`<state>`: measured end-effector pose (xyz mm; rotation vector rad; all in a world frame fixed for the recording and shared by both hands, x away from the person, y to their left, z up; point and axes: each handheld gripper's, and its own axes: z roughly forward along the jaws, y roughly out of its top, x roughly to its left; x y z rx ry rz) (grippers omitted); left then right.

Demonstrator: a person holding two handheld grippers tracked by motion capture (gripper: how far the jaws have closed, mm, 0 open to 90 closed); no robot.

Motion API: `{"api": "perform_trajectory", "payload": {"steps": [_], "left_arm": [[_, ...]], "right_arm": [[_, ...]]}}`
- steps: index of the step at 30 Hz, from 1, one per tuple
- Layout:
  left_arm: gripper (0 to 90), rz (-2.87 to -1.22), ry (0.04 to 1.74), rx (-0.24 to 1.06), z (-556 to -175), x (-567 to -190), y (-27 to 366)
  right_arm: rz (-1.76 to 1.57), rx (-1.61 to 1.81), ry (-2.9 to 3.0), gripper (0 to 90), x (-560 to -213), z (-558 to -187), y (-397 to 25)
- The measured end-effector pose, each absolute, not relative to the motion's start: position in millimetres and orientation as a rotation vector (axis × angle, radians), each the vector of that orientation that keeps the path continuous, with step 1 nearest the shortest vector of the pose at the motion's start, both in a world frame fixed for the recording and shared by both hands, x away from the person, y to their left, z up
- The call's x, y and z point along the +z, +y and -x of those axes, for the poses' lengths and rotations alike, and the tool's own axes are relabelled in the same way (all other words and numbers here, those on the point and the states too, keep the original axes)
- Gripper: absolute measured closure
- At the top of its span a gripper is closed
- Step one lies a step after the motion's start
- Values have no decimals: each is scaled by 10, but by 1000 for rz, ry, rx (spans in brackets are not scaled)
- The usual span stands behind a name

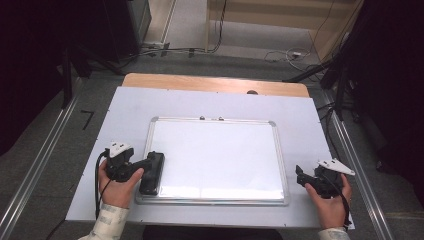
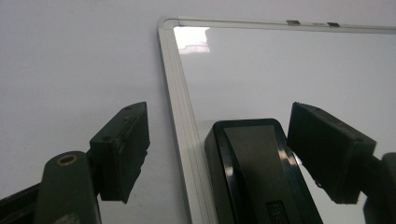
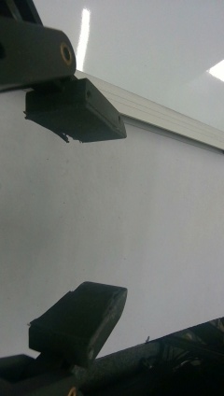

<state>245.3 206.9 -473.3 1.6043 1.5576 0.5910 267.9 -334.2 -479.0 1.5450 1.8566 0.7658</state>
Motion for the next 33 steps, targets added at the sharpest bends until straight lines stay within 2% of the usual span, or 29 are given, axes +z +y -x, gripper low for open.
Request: {"api": "perform_trajectory", "payload": {"steps": [33], "left_arm": [[220, -1586, 1617, 614, -2409, -4774, 2312]], "right_arm": [[-1545, 761, 1861, 188, -4799, -2683, -3331]]}}
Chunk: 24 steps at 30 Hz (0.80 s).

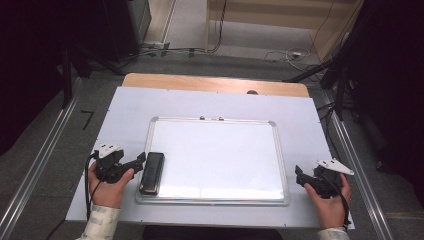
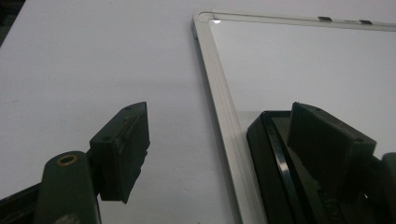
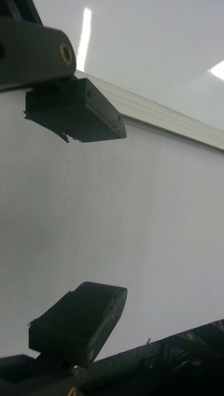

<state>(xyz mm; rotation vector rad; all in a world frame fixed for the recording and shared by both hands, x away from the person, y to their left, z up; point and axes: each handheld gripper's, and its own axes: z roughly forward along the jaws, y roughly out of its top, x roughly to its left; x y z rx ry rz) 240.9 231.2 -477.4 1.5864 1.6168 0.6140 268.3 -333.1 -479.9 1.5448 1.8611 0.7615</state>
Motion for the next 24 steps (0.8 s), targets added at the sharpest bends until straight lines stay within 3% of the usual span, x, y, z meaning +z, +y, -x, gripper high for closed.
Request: {"api": "perform_trajectory", "payload": {"steps": [24], "left_arm": [[220, -1556, 1668, 627, -2357, -4788, 2526]], "right_arm": [[-1543, 760, 1860, 188, -4797, -2681, -3330]]}}
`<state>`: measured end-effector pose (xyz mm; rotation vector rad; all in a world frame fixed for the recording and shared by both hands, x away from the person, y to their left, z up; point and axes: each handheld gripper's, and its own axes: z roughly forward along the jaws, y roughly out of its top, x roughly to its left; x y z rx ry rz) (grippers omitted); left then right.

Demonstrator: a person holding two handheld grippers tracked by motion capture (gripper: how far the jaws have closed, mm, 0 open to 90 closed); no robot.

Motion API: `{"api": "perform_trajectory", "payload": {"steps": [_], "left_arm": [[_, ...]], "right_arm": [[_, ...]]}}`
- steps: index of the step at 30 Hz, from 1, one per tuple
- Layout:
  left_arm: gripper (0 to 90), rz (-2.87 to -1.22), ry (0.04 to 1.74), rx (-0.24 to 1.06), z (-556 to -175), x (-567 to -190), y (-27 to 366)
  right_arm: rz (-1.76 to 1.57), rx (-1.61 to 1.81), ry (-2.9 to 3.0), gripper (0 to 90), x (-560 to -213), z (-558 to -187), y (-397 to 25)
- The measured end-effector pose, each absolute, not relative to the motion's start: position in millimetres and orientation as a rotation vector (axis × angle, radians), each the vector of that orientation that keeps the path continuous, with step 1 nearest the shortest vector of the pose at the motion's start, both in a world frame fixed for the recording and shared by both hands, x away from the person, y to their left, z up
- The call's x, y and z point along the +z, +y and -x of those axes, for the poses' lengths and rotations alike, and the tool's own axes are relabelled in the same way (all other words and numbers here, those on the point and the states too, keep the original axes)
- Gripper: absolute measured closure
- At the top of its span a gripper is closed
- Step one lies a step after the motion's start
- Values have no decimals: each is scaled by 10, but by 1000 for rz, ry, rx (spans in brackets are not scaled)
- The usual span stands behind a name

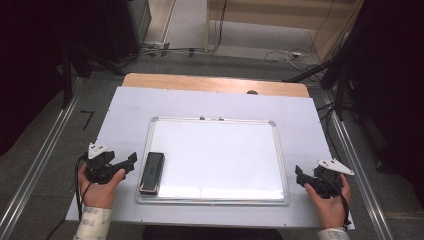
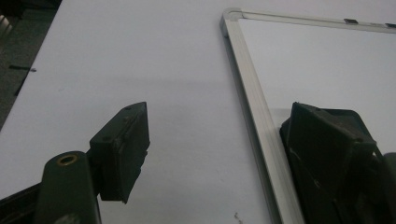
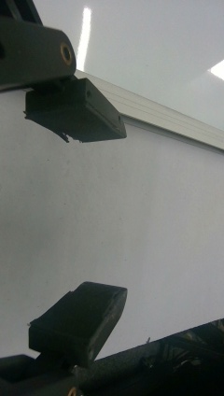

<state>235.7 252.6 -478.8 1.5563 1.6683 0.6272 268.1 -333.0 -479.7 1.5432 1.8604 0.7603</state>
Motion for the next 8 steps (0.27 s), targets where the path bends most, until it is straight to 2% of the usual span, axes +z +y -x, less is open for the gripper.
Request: {"api": "perform_trajectory", "payload": {"steps": [8], "left_arm": [[220, -1547, 1684, 628, -2340, -4796, 2589]], "right_arm": [[-1545, 758, 1859, 187, -4798, -2683, -3330]]}}
